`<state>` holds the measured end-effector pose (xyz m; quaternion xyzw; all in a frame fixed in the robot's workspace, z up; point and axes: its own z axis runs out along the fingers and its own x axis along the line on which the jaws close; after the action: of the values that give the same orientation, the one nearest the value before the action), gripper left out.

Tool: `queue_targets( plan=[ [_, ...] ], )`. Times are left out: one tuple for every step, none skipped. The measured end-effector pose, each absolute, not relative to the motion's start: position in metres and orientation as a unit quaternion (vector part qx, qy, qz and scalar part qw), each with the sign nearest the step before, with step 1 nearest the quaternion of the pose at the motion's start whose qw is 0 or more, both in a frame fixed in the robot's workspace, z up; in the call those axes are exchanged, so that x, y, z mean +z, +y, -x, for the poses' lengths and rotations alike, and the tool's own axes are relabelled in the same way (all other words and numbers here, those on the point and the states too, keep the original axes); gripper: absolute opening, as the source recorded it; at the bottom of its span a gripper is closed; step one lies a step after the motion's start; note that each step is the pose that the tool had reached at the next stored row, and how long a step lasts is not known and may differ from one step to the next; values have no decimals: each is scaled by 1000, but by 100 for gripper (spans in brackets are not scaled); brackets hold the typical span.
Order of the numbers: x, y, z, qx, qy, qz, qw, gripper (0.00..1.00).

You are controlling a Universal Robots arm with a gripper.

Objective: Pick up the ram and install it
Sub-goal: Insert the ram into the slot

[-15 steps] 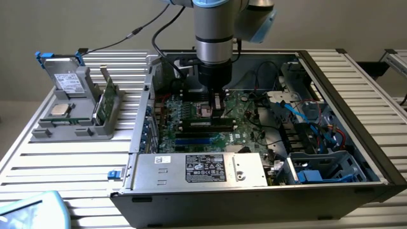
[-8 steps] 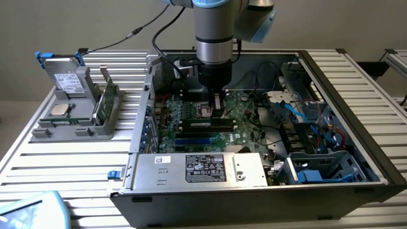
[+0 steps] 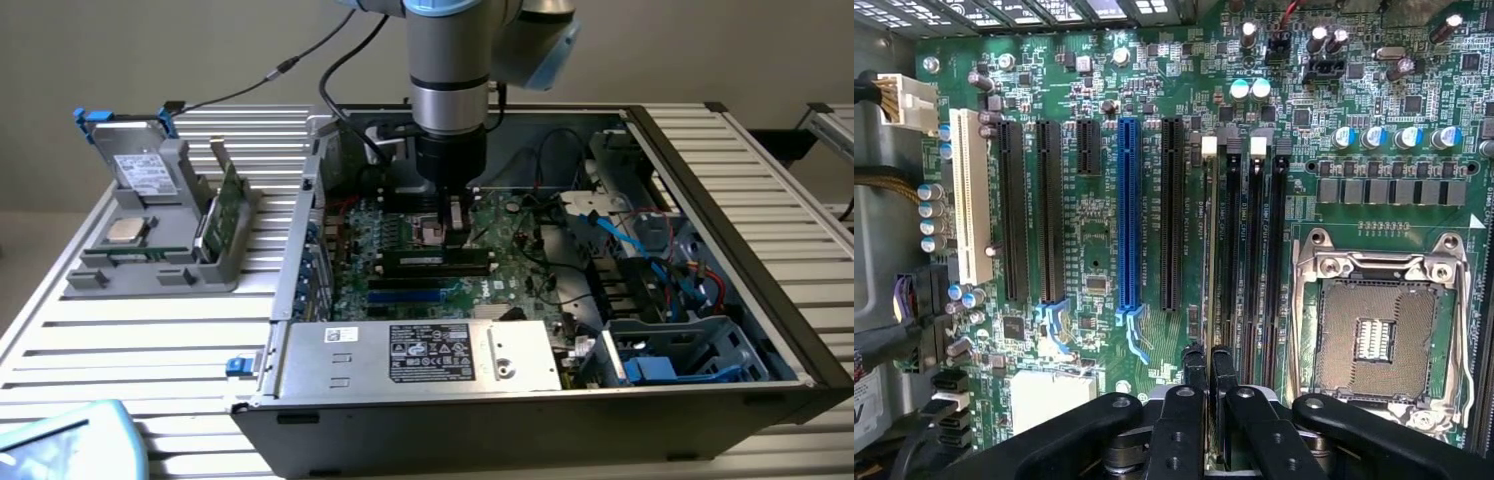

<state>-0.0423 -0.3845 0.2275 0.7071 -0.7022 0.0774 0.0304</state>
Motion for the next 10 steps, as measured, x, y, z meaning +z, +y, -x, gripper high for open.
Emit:
queue_targets(
  plan=[
    [227,-385,42,77,-702,-707,30,13],
    [227,-384,42,77,-702,-707,30,13],
    [227,-384,42,77,-702,-707,30,13],
    [227,-384,42,77,-702,-707,30,13],
    [227,-384,42,77,-702,-707,30,13],
    [227,-384,42,77,-703,-707,30,13],
    [227,-384,42,77,-702,-707,30,13],
    [227,-384,42,77,-702,-707,30,13],
    [227,-384,42,77,-702,-707,30,13],
    [227,-384,42,77,-702,-707,31,13]
  ],
)
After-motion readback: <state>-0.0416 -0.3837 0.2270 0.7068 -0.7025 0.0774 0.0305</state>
